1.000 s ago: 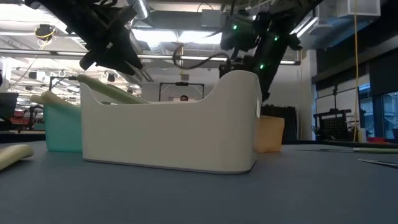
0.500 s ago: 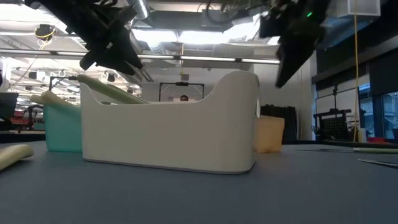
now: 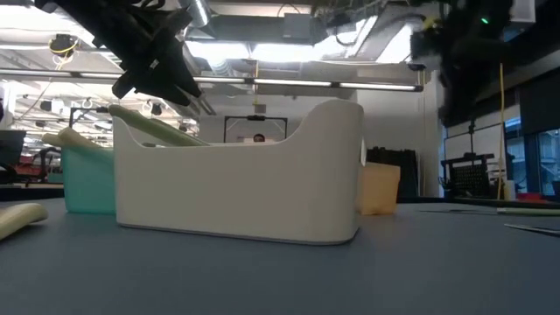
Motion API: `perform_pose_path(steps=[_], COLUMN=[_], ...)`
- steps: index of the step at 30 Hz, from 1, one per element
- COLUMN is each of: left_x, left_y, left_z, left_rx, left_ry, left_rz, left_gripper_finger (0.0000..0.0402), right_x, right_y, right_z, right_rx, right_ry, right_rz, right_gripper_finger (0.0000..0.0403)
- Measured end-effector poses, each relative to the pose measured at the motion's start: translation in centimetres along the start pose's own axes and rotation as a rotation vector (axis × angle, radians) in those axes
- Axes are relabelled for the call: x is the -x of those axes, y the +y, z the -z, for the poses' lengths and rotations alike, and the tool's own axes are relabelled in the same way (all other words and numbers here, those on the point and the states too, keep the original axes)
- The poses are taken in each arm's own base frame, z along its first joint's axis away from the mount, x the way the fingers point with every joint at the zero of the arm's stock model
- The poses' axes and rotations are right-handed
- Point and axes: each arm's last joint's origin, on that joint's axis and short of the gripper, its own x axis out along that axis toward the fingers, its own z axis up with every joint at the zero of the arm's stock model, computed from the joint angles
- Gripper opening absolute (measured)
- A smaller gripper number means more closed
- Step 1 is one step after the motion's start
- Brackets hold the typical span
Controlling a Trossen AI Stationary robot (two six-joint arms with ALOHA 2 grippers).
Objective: Sort silverware by color (type)
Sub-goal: Put the green table knife into the white bin
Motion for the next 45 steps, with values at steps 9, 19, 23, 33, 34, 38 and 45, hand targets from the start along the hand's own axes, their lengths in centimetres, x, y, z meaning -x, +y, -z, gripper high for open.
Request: perform_pose_path(steps=[9, 19, 23, 33, 34, 38, 45], left_x=[0.0, 0.0, 0.0, 0.0, 0.0, 0.0, 0.0], left_y=[0.0, 0.0, 0.0, 0.0, 0.0, 0.0, 0.0], left_z=[0.0, 0.0, 0.0, 0.0, 0.0, 0.0, 0.0], left_rx=[-0.002, -0.002, -0.003, -0.003, -0.003, -0.003, -0.004], left_ry=[0.0, 0.002, 0.002, 0.002, 0.002, 0.002, 0.002], left_rz=[0.0, 0.002, 0.002, 0.002, 0.002, 0.002, 0.001], left_gripper_finger=[0.0141, 0.0141, 0.0141, 0.0141, 0.0141, 0.0141, 0.0141], right_x=[-2.7, -4.0, -5.1, -8.1, -8.2, -8.3, -8.4], right_y=[-0.8, -1.3, -2.2, -3.7, -3.8, -4.3, -4.9], right_z=[4.6, 5.7, 5.9, 6.7, 6.7, 6.6, 6.3], right_rx=[-0.065, -0.092, -0.156, -0.215, -0.224, -0.255, -0.277], right_ry=[0.088, 0.146, 0.163, 0.18, 0.183, 0.184, 0.161], right_rz=[-0.037, -0.052, -0.034, -0.135, -0.142, -0.138, -0.139], right_gripper_finger=[0.0138, 0.0138, 0.0138, 0.0138, 0.0138, 0.0138, 0.0138])
